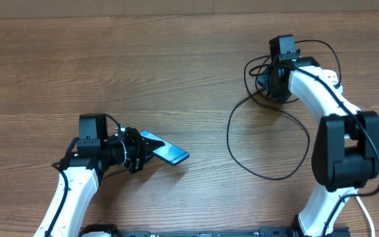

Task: Plug charger to phone and switch on socket
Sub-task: 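Move the right gripper to the black cable and grasp its USB-C plug, then raise the phone with the left gripper, bring the plug toward it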

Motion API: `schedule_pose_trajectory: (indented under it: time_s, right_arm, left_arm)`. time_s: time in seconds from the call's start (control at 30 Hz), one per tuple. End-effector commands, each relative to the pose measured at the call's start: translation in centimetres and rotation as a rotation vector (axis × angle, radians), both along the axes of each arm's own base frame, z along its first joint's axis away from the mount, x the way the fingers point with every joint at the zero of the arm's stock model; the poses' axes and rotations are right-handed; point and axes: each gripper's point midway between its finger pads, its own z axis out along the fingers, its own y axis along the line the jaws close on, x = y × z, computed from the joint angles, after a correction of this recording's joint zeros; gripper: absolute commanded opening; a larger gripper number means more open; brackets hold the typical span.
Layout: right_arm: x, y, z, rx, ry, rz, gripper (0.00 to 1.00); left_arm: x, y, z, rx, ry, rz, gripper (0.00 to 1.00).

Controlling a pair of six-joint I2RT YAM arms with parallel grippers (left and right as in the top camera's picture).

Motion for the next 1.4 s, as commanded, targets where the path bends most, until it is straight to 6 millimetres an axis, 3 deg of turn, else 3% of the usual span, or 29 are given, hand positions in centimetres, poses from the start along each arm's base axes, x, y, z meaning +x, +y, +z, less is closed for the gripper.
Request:
schedule_pose_trajectory:
  time_s: [0.0, 0.33, 0.57, 0.77, 0.9, 1.07, 1.2, 1.37]
  right_arm:
    - [1.0, -0.2, -1.2, 0.006, -0.007, -0.072, 0.44]
    - [2.2, 0.0, -2.6, 0.018, -0.037, -0.079, 0.42]
    - [0.6, 0.3, -5.1, 0.004, 0.057, -0.065, 0.21]
    - [0.3, 0.7, -5.4, -0.001, 0.074, -0.041, 0.04]
    - [0.8, 0.8, -5.0, -0.022, 0.062, 0.037, 0.04]
    - [2.1, 1.7, -2.2, -0.005, 0.031, 0.147, 0.04]
    - [3.1, 3.7, 2.0, 0.062, -0.034, 0.274, 0.04]
    - [2.3, 4.9, 8.0, 0.13, -0.12, 0.307, 0.04]
  left_arm:
    - [0.3, -0.1, 0.5, 0.003, -0.037, -0.017, 0.04]
    - [0.4, 0.1, 0.3, 0.02, -0.037, -0.007, 0.06]
    - [0.4, 0.2, 0.2, 0.024, -0.036, -0.004, 0.06]
    - [0.4, 0.0, 0.4, 0.014, -0.036, -0.01, 0.04]
    - [0.2, -0.2, 0.7, -0.009, -0.036, -0.023, 0.04]
    - [0.1, -0.4, 0.8, -0.022, -0.036, -0.03, 0.05]
    - [-0.1, -0.7, 1.2, -0.05, -0.033, -0.043, 0.05]
    - [-0.9, -1.6, 2.5, -0.143, -0.026, -0.087, 0.04]
